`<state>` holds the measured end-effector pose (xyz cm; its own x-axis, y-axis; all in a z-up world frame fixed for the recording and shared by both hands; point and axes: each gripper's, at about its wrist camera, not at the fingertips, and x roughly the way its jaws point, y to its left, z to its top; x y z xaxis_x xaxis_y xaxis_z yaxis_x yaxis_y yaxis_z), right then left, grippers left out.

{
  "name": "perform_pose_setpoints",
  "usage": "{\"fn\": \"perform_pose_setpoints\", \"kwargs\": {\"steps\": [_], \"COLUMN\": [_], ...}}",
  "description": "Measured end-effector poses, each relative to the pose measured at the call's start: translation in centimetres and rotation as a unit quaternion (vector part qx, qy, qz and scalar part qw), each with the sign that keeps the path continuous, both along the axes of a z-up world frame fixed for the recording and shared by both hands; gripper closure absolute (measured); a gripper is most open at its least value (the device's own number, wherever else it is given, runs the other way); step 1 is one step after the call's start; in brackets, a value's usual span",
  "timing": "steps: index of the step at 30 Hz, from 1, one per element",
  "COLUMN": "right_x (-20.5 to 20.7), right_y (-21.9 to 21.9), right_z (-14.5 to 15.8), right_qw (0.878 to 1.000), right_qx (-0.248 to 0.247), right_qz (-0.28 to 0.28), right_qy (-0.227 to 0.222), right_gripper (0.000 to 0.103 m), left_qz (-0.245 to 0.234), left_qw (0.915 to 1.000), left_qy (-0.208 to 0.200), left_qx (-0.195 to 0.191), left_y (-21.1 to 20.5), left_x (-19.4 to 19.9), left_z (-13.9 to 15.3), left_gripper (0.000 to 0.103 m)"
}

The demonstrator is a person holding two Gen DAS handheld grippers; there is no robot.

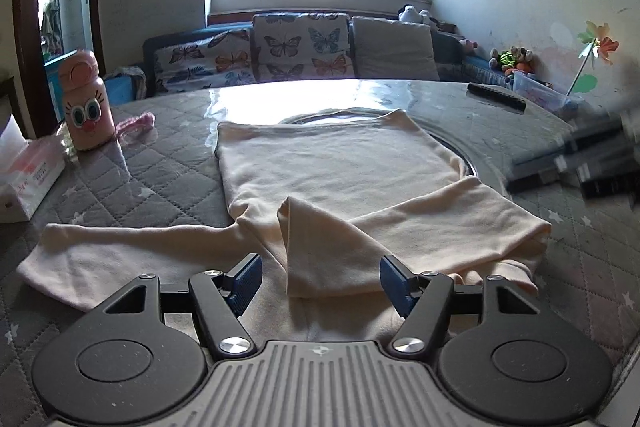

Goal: Fold clothes

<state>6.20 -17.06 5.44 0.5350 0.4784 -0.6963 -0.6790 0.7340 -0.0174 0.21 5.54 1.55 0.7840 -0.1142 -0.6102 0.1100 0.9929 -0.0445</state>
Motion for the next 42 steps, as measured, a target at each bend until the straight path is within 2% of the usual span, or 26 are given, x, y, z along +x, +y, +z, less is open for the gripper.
{"fn": "perform_pose_setpoints", "kwargs": {"steps": [3, 5, 9, 10, 17, 24, 26, 28, 30, 31, 35, 37, 40, 42], "right_x": [0.3, 0.3, 0.5, 0.6, 1.3, 3.6, 4.3, 5.0, 5.5, 5.7, 6.7, 6.9, 7.1, 7.3], "right_y": [-1.3, -2.2, -3.3, -3.3, -2.9, -1.2, -0.7, -0.2, 0.4, 0.7, 1.0, 0.9, 0.6, 0.7], "right_z": [-1.7, -2.7, -3.8, -3.8, -3.6, -3.5, -3.6, -3.7, -4.0, -4.1, -4.8, -4.9, -4.9, -5.1], "right_qw": [1.0, 0.999, 0.998, 0.998, 0.998, 0.999, 0.999, 0.999, 1.0, 1.0, 1.0, 1.0, 1.0, 1.0], "right_qx": [-0.004, 0.007, 0.024, 0.024, 0.017, 0.02, 0.02, 0.02, 0.007, 0.0, -0.014, -0.016, -0.018, -0.022], "right_qz": [-0.019, -0.031, -0.039, -0.037, -0.022, -0.019, -0.019, -0.018, -0.011, -0.008, -0.007, -0.004, -0.001, 0.01], "right_qy": [0.02, 0.032, 0.048, 0.048, 0.049, 0.032, 0.03, 0.028, 0.014, 0.007, 0.006, 0.005, 0.002, 0.002], "right_gripper": [0.081, 0.081, 0.08, 0.08, 0.075, 0.073, 0.073, 0.073, 0.073, 0.073, 0.073, 0.073, 0.073, 0.073], "left_qz": [0.007, 0.009, 0.009, 0.012, 0.022, 0.032, 0.036, 0.037, 0.038, 0.038, 0.028, 0.02, 0.016, 0.017], "left_qw": [0.9998, 0.9996, 0.9992, 0.9992, 0.9996, 0.9984, 0.9985, 0.9989, 0.999, 0.9991, 0.9995, 0.9996, 0.9995, 0.9996], "left_qy": [0.017, 0.023, 0.034, 0.033, 0.014, 0.045, 0.04, 0.028, 0.023, 0.02, 0.016, 0.018, 0.022, 0.02], "left_qx": [-0.011, -0.014, -0.02, -0.02, -0.011, 0.007, 0.008, 0.002, -0.001, -0.002, 0.001, 0.008, 0.014, 0.014], "left_y": [0.3, 0.3, 0.2, 0.2, 0.7, 1.6, 1.8, 2.0, 1.9, 1.8, 1.2, 0.9, 0.7, 0.8], "left_x": [0.8, 1.1, 1.4, 1.3, -0.9, -1.1, -1.0, -0.6, 0.4, 0.9, 2.5, 3.0, 3.2, 3.2], "left_z": [-0.5, -0.8, -0.9, -0.8, 1.4, 0.4, 0.7, 1.2, 1.3, 1.2, 0.7, 0.3, -0.2, -0.2], "left_gripper": [0.048, 0.061, 0.096, 0.098, 0.099, 0.096, 0.085, 0.066, 0.058, 0.058, 0.061, 0.082, 0.096, 0.099]}}
